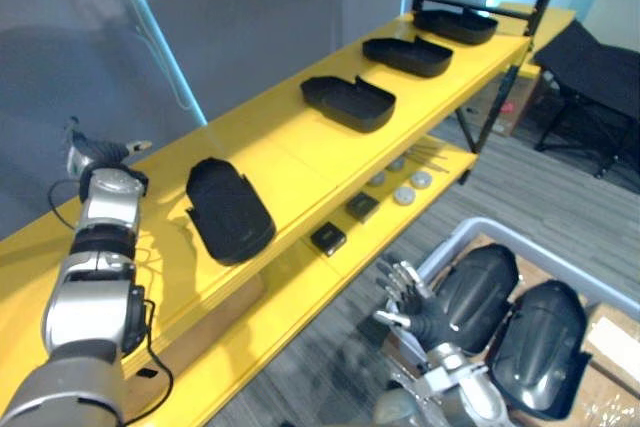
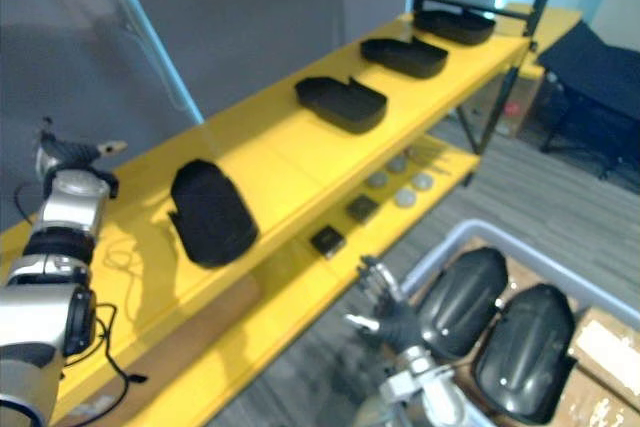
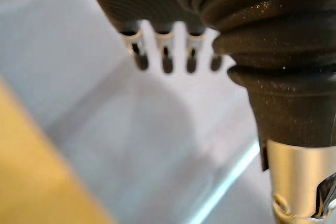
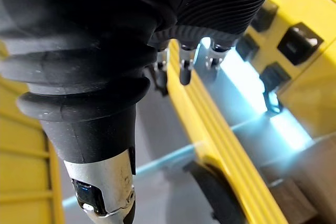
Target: Walk over and take plastic housings, then place them on the shelf
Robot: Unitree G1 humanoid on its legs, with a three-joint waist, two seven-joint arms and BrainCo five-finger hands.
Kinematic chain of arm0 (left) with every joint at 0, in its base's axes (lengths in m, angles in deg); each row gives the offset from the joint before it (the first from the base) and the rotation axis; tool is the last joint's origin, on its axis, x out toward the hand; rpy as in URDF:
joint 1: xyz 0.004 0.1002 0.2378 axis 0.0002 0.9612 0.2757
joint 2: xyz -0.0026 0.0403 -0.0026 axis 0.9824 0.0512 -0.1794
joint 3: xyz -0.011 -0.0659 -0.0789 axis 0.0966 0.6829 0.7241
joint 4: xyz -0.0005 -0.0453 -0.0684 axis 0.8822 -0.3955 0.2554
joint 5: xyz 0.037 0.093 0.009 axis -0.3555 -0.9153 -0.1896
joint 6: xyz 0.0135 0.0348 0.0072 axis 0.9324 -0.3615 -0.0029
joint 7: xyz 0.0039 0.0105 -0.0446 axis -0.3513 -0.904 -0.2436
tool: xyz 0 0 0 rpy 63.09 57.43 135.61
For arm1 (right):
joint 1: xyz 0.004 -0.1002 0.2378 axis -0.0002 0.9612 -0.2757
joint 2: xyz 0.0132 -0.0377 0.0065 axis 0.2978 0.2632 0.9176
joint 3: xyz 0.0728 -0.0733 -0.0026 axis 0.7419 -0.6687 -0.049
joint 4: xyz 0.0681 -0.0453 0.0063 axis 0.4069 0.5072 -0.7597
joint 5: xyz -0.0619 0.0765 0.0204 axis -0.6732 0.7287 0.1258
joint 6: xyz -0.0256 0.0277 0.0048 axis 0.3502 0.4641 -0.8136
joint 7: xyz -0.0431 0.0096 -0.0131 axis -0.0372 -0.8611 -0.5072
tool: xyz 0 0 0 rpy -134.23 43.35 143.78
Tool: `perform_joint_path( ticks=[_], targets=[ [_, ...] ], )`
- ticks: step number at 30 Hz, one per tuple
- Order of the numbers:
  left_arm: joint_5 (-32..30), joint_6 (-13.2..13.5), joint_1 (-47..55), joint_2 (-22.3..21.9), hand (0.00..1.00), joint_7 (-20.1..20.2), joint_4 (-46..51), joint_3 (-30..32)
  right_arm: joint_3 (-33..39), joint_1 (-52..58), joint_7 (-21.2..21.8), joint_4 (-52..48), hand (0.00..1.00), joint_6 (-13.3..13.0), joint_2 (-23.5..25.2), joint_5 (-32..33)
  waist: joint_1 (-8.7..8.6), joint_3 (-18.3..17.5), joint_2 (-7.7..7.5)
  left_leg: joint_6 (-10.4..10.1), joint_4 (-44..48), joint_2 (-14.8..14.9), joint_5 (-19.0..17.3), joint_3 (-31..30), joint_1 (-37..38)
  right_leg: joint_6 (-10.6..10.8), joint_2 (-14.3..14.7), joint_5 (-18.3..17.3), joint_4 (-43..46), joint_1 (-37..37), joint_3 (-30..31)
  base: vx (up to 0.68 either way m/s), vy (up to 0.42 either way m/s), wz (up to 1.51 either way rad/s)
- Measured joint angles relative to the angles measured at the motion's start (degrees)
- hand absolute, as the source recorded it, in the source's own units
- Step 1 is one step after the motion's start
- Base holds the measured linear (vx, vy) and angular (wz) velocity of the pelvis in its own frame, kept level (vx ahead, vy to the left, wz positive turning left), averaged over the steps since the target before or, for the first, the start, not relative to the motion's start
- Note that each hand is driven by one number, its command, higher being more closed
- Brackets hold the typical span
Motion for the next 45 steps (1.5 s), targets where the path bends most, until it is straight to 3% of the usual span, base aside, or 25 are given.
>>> perform_joint_path(
  ticks=[6, 10, 13, 14, 16, 18, 21, 22, 23, 24, 30, 33, 36, 40, 41, 42, 45],
  targets=[
    [-0.16, 6.77, 2.32, 0.11, 0.00, -5.86, 8.35, -3.40, 0.22, -8.09, -7.89, 2.19, 0.00, -2.67, -0.88, -0.59, 4.13, -2.46, -0.79, -0.05, -0.03, 0.07, 0.58, -2.99, -0.88, -0.22, 0.06, 0.03, -1.32, 1.61, -3.29, 0.01, 0.008, 0.25],
    [0.83, 10.90, 5.80, -0.07, 0.00, -9.27, 14.44, -3.31, 0.27, -10.94, -11.48, 2.25, 0.00, -2.90, -0.62, -1.26, 5.56, -3.24, -1.18, 0.00, -0.06, -0.02, 0.92, -4.51, -1.29, -0.41, 0.02, -0.08, -1.61, 2.28, -4.91, 0.01, 0.011, 0.20],
    [6.62, 15.79, 12.82, -1.90, 0.00, -10.30, 25.91, -1.25, 0.44, -12.16, -13.15, 2.53, 0.00, -2.80, 0.14, -2.11, 6.94, -3.98, -1.45, 0.10, -0.05, -0.32, 1.35, -5.39, -1.79, -0.30, 0.10, 0.00, -1.63, 2.50, -5.71, 0.03, 0.016, 0.19],
    [8.42, 18.12, 17.45, -4.98, 0.00, -10.34, 32.98, 2.08, 1.08, -12.08, -13.97, 2.54, 0.00, -2.81, 0.65, -3.00, 7.00, -4.09, -1.55, 0.07, -0.04, -0.44, 1.54, -6.54, -1.78, -0.10, 0.05, 0.11, -1.52, 3.17, -6.88, 0.01, 0.004, 0.33],
    [12.31, 22.28, 25.05, -9.88, 0.00, -9.48, 44.01, 5.38, 2.32, -12.18, -14.72, 2.58, 0.00, -2.72, 2.10, -4.18, 7.94, -4.20, -1.67, -0.02, -0.04, -0.32, 1.84, -7.64, -1.80, -0.34, 0.19, -0.04, -1.52, 3.73, -8.06, 0.00, 0.000, 0.32],
    [14.27, 26.15, 36.34, -16.40, 0.00, -6.41, 57.63, 6.96, 4.30, -12.72, -16.35, 2.55, 0.00, -2.68, 2.81, -6.37, 10.37, -4.35, -1.52, -0.15, -0.06, -0.17, 2.10, -8.51, -1.84, -0.98, 0.38, -0.53, -1.60, 4.07, -8.83, -0.03, 0.003, 0.19],
    [16.48, 30.48, 48.06, -22.87, 0.00, -2.10, 69.87, 7.23, 7.67, -13.32, -17.55, 2.52, 0.00, -2.67, 3.56, -7.49, 11.98, -4.55, -1.49, -0.06, -0.09, -0.30, 2.71, -11.03, -2.50, -0.93, 0.36, -1.12, -1.66, 5.09, -11.49, -0.05, 0.007, 0.39],
    [17.35, 32.63, 53.23, -25.68, 0.00, -0.02, 74.46, 7.77, 9.25, -14.12, -18.29, 2.52, 0.00, -2.67, 3.89, -7.48, 13.27, -4.80, -1.57, -0.40, -0.10, -0.19, 2.61, -11.45, -2.79, -0.81, 0.55, -1.20, -1.76, 5.11, -11.80, -0.04, 0.014, 0.31],
    [17.58, 33.07, 54.19, -26.13, 0.00, 0.33, 75.20, 7.78, 9.48, -14.30, -18.51, 2.50, 0.00, -2.68, 3.90, -7.49, 13.71, -4.81, -1.57, -0.42, -0.10, -0.18, 2.63, -11.53, -2.79, -0.75, 0.57, -1.24, -1.78, 5.16, -11.83, -0.03, 0.013, 0.09],
    [17.93, 36.10, 61.72, -30.26, 0.00, 6.60, 81.59, 9.85, 14.16, -18.39, -21.70, 2.04, 0.00, -2.63, 6.93, -9.85, 16.94, -2.20, -3.80, -0.62, -0.08, -0.48, 3.06, -14.02, -3.82, -1.42, 1.06, -0.61, -4.61, 7.08, -14.68, 0.00, 0.000, 0.00],
    [17.93, 36.10, 61.81, -30.41, 0.00, 6.57, 81.42, 9.88, 15.01, -17.17, -21.24, 2.07, 0.00, -2.64, 7.54, -9.62, 16.90, -2.00, -3.82, -0.55, -0.07, -0.50, 3.14, -14.07, -3.73, -1.45, 1.01, -0.59, -4.13, 6.99, -14.64, 0.00, 0.000, 0.00],
    [18.02, 35.91, 62.09, -33.03, 0.00, 5.32, 81.31, 11.15, 18.67, -14.53, -17.52, 2.12, 0.00, -2.66, 9.49, -6.42, 16.96, -0.27, -3.59, -0.37, -0.07, -0.55, 3.64, -14.73, -3.65, -1.55, 1.01, -0.65, -2.54, 6.88, -14.65, -0.02, 0.010, 0.10],
    [17.84, 33.71, 63.46, -35.02, 0.00, 1.15, 80.33, 14.87, 22.29, -14.05, -12.47, 2.11, 0.00, -2.73, 9.62, -1.74, 16.88, 2.07, -3.05, -0.84, -0.10, -0.40, 3.87, -15.91, -4.39, -1.47, 1.35, -1.15, -2.15, 6.66, -15.05, -0.09, 0.020, 0.15],
    [18.16, 30.17, 67.08, -37.52, 0.00, -6.39, 72.34, 28.14, 25.54, -14.92, -7.18, 0.92, 0.00, -2.73, 9.57, 0.71, 17.17, 2.57, -2.41, -1.55, -0.09, -0.25, 3.18, -17.98, -7.78, -1.50, 2.26, -1.49, -2.63, 5.18, -16.38, -0.06, 0.013, 0.36],
    [18.52, 28.90, 68.72, -37.82, 0.00, -8.79, 69.26, 31.92, 27.00, -15.31, -5.97, 0.31, 0.00, -2.48, 9.67, 1.46, 18.19, 3.21, -4.39, 0.06, 4.33, -0.65, 2.72, -17.14, -8.80, -1.74, 0.89, -1.34, -3.47, 4.96, -16.33, 0.04, 0.037, 0.13],
    [18.48, 28.70, 69.75, -38.15, 0.00, -9.74, 67.51, 33.86, 27.86, -15.58, -5.73, -0.74, 0.00, -2.24, 9.57, 1.47, 19.23, 3.31, -3.45, 0.41, 5.74, -0.39, 0.90, -17.30, -8.70, -1.64, 1.72, -1.31, -3.37, 5.68, -15.99, 0.07, 0.021, 0.09],
    [18.53, 28.72, 70.98, -38.02, 0.00, -11.44, 62.17, 39.15, 28.20, -16.68, -4.12, -2.60, 0.00, -2.15, 9.71, 1.05, 19.66, 2.76, -4.60, 0.53, 2.19, -1.46, 2.08, -18.54, -7.62, -1.90, 1.69, -1.18, -3.40, 5.77, -14.56, 0.08, 0.012, 0.23]
  ],
)
